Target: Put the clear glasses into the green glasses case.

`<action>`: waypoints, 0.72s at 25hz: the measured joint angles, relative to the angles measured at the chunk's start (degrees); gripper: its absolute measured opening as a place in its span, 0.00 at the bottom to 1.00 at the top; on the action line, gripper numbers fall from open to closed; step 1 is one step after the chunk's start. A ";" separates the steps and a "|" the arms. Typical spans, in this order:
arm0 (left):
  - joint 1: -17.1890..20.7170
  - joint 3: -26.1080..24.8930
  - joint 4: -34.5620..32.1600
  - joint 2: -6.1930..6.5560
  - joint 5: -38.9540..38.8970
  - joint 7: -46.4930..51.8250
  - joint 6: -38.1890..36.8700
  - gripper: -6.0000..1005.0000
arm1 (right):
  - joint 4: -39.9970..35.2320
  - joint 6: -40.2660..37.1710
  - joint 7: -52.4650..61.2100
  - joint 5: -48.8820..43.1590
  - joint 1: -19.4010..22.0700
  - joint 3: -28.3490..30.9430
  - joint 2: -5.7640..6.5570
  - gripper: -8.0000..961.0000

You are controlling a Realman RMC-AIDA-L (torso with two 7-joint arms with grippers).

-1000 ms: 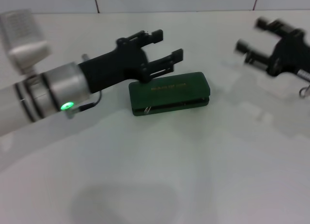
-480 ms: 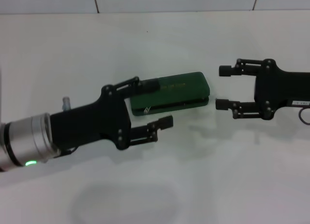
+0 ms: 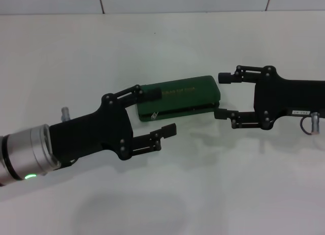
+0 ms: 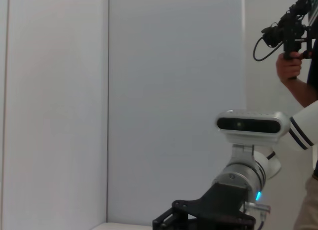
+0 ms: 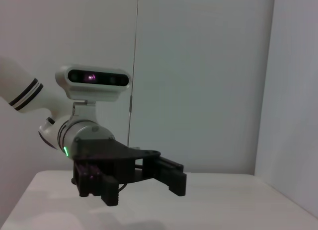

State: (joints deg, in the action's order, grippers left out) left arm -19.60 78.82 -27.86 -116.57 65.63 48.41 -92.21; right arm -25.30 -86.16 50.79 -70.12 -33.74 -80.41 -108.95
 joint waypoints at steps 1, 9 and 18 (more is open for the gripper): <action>0.03 -0.09 0.00 -0.03 0.00 0.00 0.14 0.75 | 0.00 0.03 -0.18 -0.01 0.03 0.00 -0.13 0.75; 0.61 -0.11 0.00 0.31 0.11 -0.04 0.21 0.75 | 0.25 0.23 -0.89 -0.08 0.26 0.00 -0.67 0.75; 0.74 -0.15 0.00 0.46 0.23 -1.27 0.23 0.75 | -0.49 0.59 -2.27 -0.12 2.02 0.65 -1.57 0.75</action>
State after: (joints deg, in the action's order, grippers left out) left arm -18.86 78.67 -27.86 -116.11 65.87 47.13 -91.98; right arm -25.79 -85.56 48.52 -70.23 -31.72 -79.77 -110.51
